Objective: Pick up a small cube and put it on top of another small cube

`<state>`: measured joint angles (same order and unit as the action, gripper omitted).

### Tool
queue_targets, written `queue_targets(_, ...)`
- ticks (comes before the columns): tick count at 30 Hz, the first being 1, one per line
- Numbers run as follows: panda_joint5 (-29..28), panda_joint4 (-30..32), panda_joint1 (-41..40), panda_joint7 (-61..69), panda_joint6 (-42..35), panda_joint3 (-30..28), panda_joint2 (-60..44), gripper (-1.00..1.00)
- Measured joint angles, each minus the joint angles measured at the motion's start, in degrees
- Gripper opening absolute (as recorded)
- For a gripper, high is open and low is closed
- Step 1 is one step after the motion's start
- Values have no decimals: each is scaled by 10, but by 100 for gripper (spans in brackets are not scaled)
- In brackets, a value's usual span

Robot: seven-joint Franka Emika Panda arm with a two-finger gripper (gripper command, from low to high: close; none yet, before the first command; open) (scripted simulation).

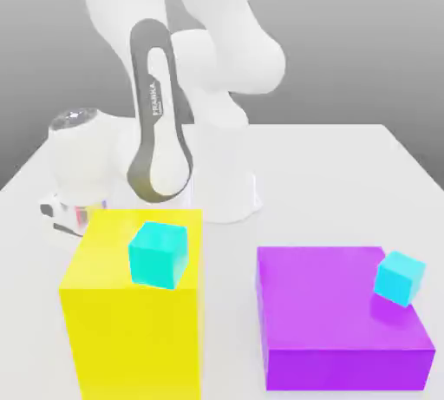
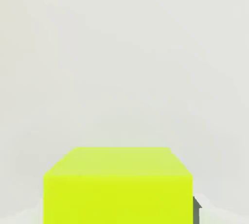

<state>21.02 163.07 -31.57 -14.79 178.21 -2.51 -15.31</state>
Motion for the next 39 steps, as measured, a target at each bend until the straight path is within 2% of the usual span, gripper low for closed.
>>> queue_targets(3, -25, 5, 33, -18, -23, -40, 28, -100)
queue_targets(7, -117, 18, 76, -85, -68, -107, 87, -100)
queue_targets(12, -219, 34, 67, -160, -125, -128, 161, -100)
queue_targets(16, -287, 25, 48, -117, -181, -154, 161, -100)
queue_targets(29, -609, -60, 97, 180, -294, -101, 223, -100)
queue_targets(39, -828, -148, 187, 382, -355, 21, 280, -100)
